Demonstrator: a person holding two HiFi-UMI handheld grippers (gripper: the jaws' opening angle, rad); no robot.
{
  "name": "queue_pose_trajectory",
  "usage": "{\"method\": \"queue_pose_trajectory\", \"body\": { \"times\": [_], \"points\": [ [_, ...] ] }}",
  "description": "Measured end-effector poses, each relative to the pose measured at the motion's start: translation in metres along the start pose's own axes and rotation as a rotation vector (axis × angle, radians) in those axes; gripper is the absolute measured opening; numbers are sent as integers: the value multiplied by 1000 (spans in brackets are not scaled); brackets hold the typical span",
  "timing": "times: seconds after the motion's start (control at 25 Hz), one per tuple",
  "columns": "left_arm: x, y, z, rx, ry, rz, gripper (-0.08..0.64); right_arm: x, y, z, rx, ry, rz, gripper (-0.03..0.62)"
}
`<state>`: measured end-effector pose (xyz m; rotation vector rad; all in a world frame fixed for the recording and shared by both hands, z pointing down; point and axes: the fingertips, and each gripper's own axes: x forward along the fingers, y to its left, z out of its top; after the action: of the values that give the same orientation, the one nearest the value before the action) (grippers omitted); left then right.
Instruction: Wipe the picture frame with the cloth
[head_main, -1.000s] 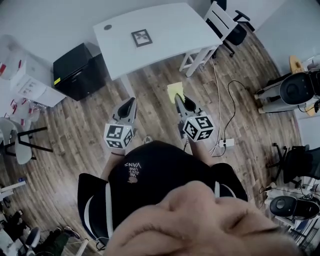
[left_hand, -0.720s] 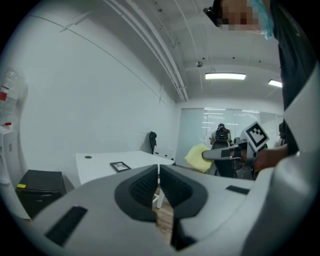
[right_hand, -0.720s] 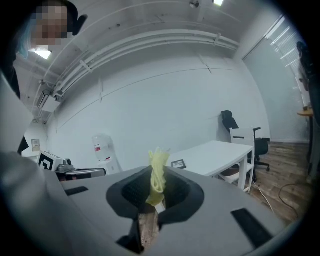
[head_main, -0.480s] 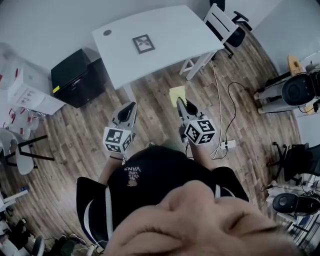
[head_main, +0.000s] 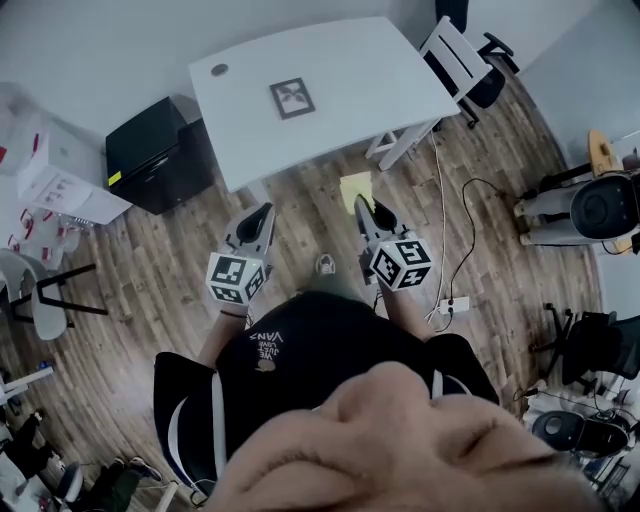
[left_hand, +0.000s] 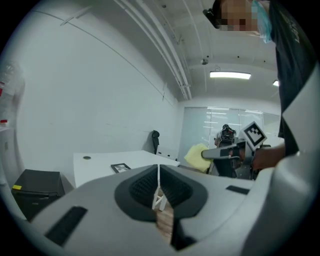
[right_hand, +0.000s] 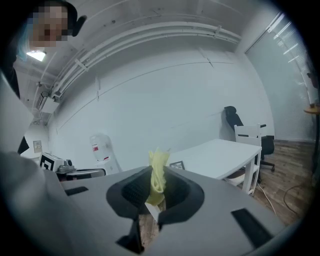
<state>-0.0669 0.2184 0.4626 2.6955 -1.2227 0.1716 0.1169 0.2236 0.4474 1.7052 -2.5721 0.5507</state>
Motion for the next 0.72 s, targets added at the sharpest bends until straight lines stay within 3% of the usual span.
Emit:
{"method": "queue_pose_trajectory", "body": {
  "times": [0.32, 0.72],
  "points": [
    [50, 6, 20, 3, -39, 75, 20, 36, -40, 20, -31, 15, 78, 51],
    [81, 18, 26, -12, -50, 164, 20, 79, -61, 30, -38, 39, 158, 51]
  ]
}}
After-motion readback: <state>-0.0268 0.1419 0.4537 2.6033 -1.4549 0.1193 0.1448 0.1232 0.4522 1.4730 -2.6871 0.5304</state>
